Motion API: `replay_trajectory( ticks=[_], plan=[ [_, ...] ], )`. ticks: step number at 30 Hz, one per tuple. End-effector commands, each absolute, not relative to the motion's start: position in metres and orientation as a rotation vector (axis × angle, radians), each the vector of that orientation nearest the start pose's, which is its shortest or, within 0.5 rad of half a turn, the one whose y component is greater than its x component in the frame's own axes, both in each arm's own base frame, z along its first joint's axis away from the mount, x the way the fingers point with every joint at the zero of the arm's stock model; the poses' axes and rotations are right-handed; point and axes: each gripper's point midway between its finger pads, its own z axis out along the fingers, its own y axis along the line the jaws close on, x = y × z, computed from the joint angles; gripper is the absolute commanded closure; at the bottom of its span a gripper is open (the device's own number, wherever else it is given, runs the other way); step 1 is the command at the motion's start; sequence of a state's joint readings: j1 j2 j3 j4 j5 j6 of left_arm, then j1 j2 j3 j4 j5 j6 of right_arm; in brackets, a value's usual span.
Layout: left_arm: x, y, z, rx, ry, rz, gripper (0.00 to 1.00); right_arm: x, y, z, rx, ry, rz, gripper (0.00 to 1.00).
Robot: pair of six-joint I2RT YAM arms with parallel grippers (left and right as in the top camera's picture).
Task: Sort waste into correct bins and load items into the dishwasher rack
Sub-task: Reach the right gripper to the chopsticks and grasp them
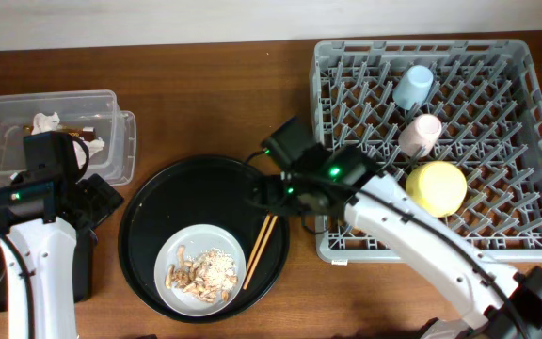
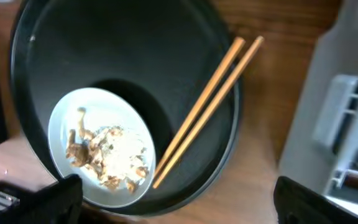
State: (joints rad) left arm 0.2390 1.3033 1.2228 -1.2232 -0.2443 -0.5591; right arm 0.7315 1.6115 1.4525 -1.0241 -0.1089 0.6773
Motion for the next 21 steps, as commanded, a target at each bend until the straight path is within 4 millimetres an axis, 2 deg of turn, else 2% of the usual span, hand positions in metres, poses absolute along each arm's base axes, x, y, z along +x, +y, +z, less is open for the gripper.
replay_trajectory(
  ticks=[1,2,4,6,9,12,17,21],
  plan=[
    [0.245,0.106,0.178,-1.159,2.57,0.299,0.01,0.277,0.264,0.168,-0.057,2.823,0.428,0.78],
    [0.245,0.106,0.178,-1.159,2.57,0.299,0.01,0.277,0.264,0.162,-0.038,2.837,0.419,0.76],
    [0.245,0.106,0.178,-1.159,2.57,0.299,0.01,0.275,0.262,0.144,0.127,2.892,0.395,0.82],
    [0.245,0.106,0.178,-1.158,2.57,0.299,0.01,0.273,0.261,0.108,0.32,2.963,0.326,0.82],
    [0.245,0.106,0.178,-1.159,2.57,0.299,0.01,0.272,0.272,0.067,0.339,3.046,0.282,0.82],
    [0.245,0.106,0.178,-1.159,2.57,0.299,0.01,0.269,0.271,0.033,0.372,3.104,0.19,0.8],
    [0.245,0.106,0.178,-1.158,2.571,0.299,0.01,0.265,0.268,0.011,0.396,3.14,0.118,0.8],
    [0.245,0.106,0.178,-1.159,2.57,0.299,0.01,0.264,0.269,0.007,0.405,3.131,0.103,0.8]
  ],
)
